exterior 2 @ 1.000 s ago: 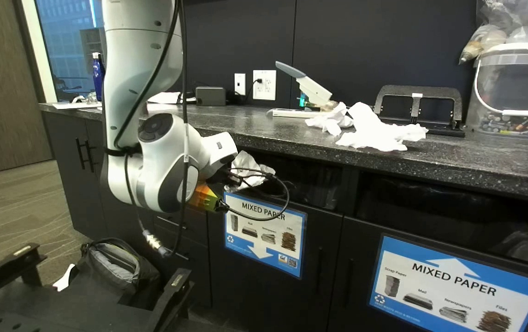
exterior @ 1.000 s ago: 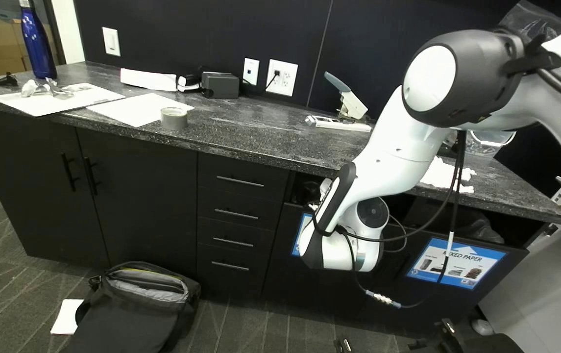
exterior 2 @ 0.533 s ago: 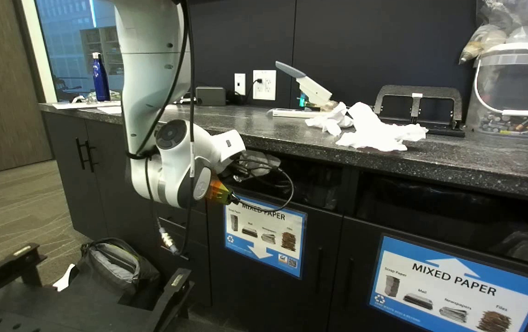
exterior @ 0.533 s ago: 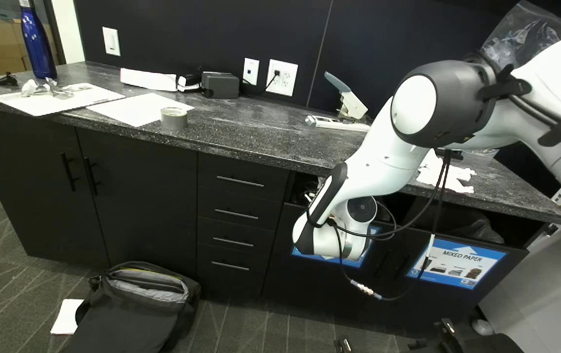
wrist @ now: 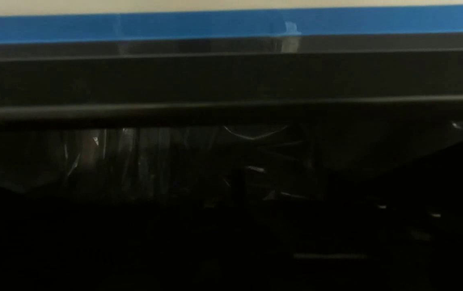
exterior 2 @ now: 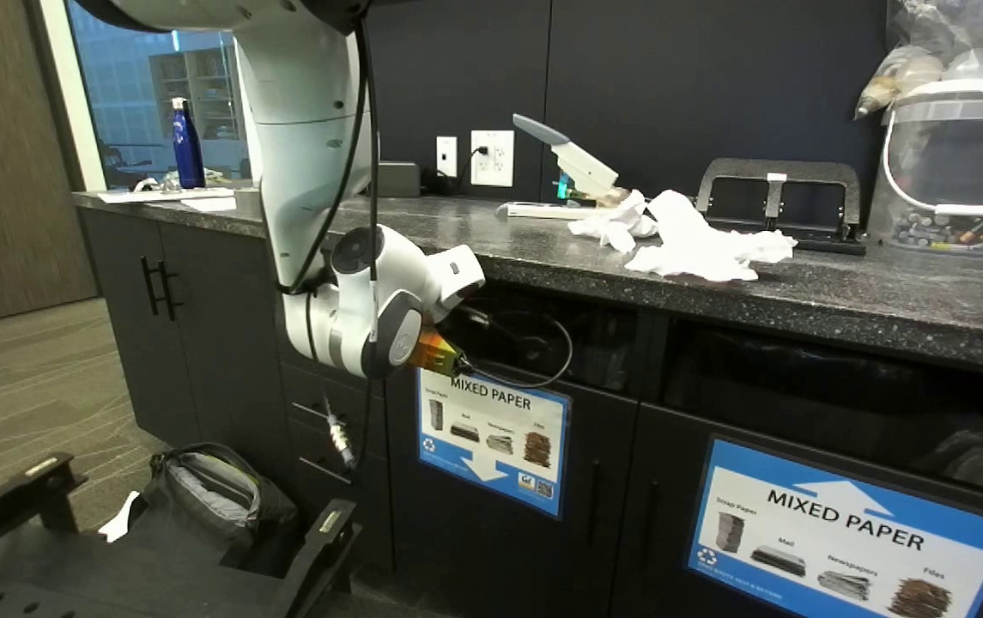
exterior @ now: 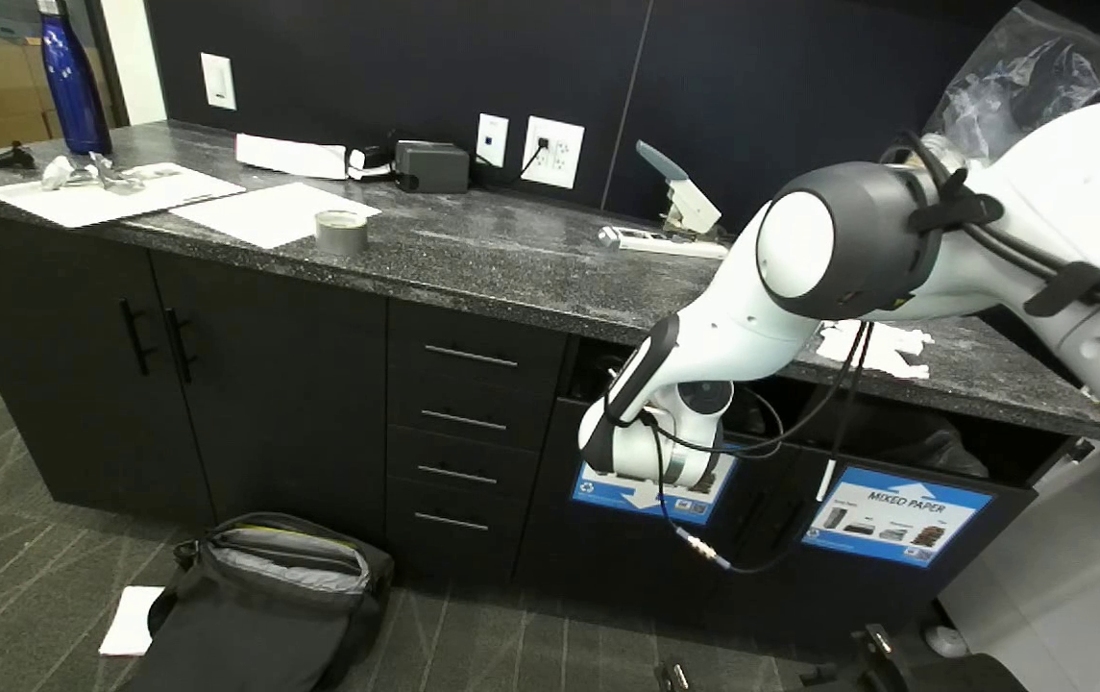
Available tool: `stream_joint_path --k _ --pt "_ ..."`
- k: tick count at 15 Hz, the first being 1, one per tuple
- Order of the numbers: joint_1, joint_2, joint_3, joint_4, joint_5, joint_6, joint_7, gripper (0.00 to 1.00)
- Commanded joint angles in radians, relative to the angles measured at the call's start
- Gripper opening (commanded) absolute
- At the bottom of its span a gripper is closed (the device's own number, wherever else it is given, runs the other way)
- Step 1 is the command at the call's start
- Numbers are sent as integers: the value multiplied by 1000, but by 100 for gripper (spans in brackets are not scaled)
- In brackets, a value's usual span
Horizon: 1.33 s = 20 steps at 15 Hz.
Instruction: Put the papers in the bin to the left
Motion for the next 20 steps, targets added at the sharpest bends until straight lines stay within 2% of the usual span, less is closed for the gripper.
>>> stream_joint_path --k 1,2,3,5,8,11,14,15,18,20 --pt "27 -73 -35 -47 64 -146 -61 86" --pt "43 -124 -49 -100 73 -233 -78 93" --pt "77 -154 -76 -139 122 -269 -92 99" --pt "114 -246 -104 -237 113 -388 -87 100" --pt "224 -392 -215 -363 71 -582 -64 100" --pt "355 -524 -354 -465 -46 -813 -1 99" --pt "421 -661 -428 -505 -241 -989 100 100" --pt "418 -701 -427 -504 -303 -1039 131 100" --pt "395 -764 -427 -464 -445 -1039 273 100" --pt "411 -754 -470 -435 -533 -946 403 100"
